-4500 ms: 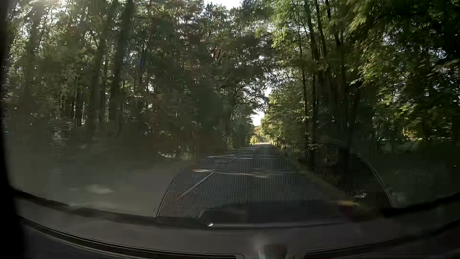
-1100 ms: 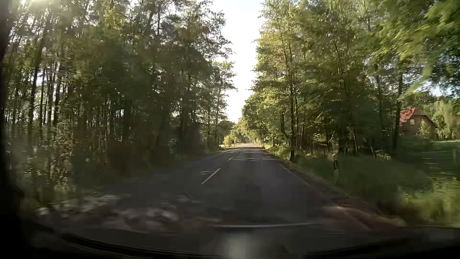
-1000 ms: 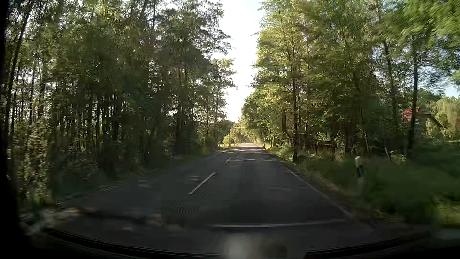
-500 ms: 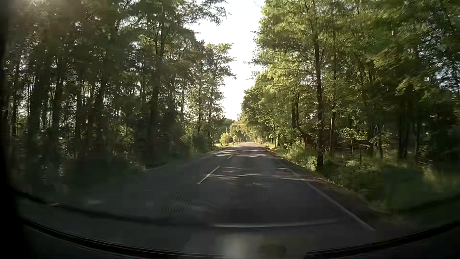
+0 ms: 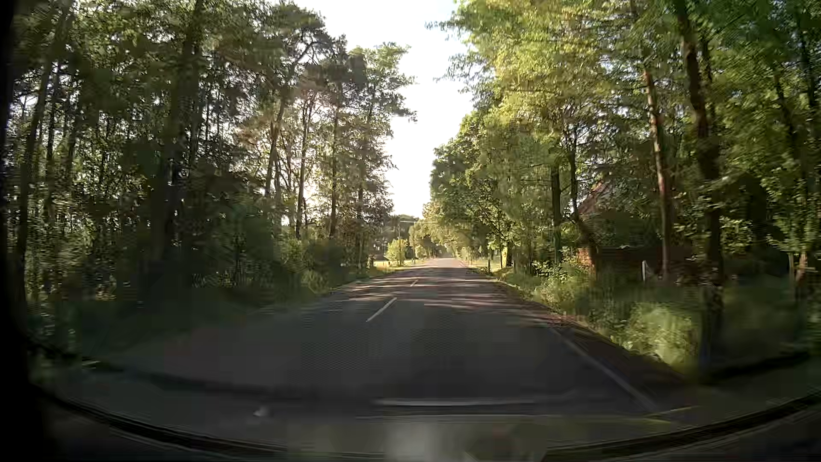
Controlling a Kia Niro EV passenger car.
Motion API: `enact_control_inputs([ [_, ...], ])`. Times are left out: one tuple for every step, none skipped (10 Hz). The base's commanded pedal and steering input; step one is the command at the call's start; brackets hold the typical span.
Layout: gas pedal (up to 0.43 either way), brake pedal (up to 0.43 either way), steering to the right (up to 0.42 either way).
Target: Follow the waypoints while adhering to traffic rules and regulations
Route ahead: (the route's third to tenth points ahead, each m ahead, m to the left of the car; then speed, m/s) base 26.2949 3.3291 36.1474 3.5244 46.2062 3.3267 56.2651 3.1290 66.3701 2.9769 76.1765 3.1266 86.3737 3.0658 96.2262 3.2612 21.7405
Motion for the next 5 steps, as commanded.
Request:
enact_control_inputs([
  [0.35,0.006,0.0],
  [0.35,0.006,0.0],
  [0.35,0.006,0.0],
  [0.35,0.006,0.001],
  [0.35,0.006,0.001],
])
